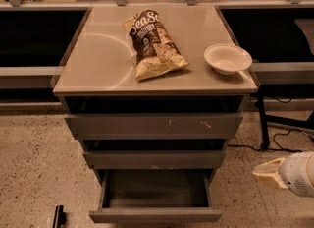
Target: Close bottom drawer
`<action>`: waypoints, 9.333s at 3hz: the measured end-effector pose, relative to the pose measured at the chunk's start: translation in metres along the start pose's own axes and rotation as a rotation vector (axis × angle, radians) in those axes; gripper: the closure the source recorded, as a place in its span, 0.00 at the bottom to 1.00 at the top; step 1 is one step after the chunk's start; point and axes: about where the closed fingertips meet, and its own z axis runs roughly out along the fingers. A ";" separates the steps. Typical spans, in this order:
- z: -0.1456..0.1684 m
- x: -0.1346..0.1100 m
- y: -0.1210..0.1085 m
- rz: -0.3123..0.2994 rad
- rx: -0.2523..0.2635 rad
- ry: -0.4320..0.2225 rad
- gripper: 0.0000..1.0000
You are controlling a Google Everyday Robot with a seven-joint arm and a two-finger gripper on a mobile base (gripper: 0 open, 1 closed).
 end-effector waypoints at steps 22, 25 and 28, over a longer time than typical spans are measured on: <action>0.478 0.171 -0.069 0.302 -0.192 -0.196 1.00; 0.490 0.167 -0.093 0.313 -0.079 -0.204 1.00; 0.492 0.153 -0.112 0.307 -0.036 -0.216 1.00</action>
Offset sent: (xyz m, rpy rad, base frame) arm 0.0121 0.0133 -0.1479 0.2836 0.1381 -0.0325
